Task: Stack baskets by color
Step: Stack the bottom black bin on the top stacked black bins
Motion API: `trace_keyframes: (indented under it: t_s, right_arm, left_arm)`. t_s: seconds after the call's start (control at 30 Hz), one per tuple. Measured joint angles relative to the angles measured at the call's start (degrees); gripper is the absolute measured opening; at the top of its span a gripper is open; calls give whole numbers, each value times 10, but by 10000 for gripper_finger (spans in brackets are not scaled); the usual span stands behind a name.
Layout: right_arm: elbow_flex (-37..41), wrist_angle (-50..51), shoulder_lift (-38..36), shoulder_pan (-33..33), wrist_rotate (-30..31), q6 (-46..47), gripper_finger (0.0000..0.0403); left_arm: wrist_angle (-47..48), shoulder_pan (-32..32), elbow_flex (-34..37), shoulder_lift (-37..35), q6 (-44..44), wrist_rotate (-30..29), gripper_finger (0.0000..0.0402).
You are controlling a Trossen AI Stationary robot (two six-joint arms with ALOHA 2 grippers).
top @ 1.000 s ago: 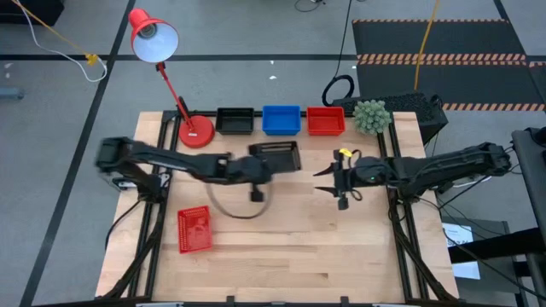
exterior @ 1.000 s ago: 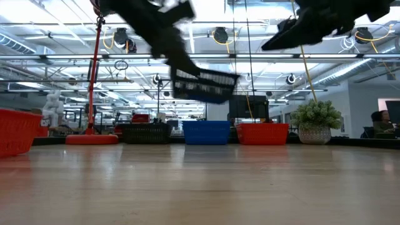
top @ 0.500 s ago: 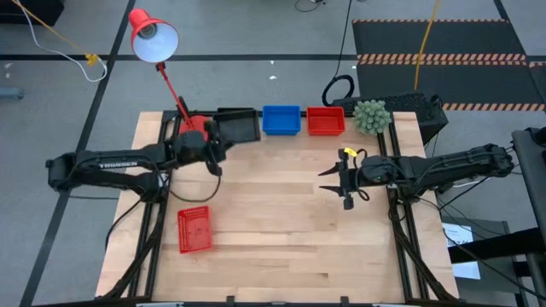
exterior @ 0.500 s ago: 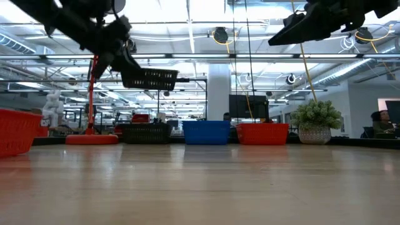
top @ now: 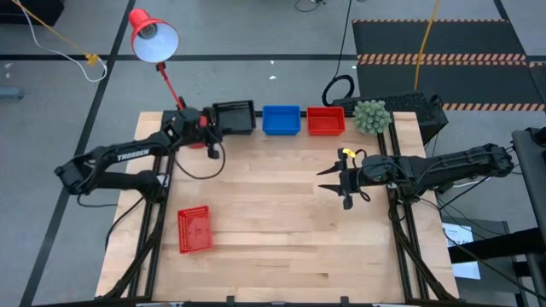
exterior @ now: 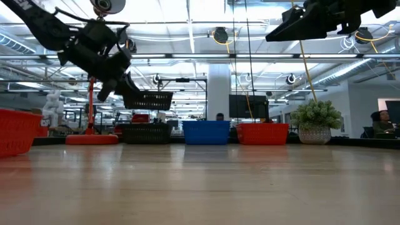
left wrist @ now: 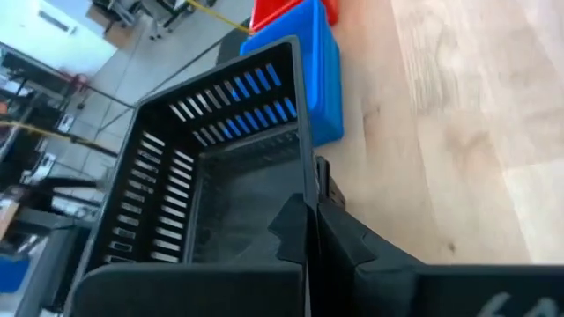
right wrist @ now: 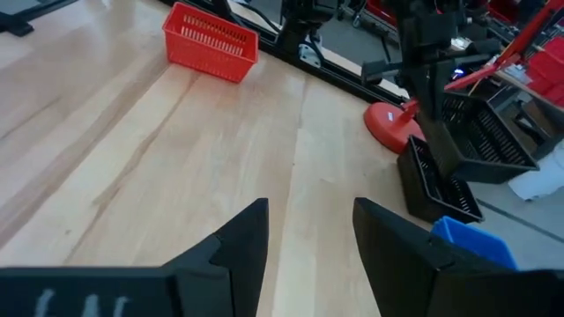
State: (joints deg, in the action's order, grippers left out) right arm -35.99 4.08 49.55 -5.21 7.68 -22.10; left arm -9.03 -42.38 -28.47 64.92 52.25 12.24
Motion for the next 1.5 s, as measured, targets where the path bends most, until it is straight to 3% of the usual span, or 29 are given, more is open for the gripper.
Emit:
trace_keyframes:
  t_s: [0.17, 0.37, 0.57, 1.07, 1.2, 1.33, 1.5]
  right_arm:
    - [0, 0, 0, 0, 0, 0, 160]
    - [0, 0, 0, 0, 0, 0, 160]
    - [0, 0, 0, 0, 0, 0, 160]
    - [0, 1, 0, 0, 0, -1, 160]
    - [0, 1, 0, 0, 0, -1, 160]
    - [0, 1, 0, 0, 0, -3, 160]
    - [0, 1, 0, 0, 0, -3, 160]
  left_arm:
    - [-18, -42, 0, 28, 34, 64, 8]
    - [-35, -86, 0, 57, 68, 79, 14]
    - [-54, -118, 0, 88, 112, 133, 6]
    - [-96, -123, -1, 147, 90, 126, 30]
    - [-105, -123, -1, 147, 76, 111, 61]
    - [-111, -122, -1, 147, 65, 76, 117]
    - [-130, -113, -1, 140, -10, 56, 178]
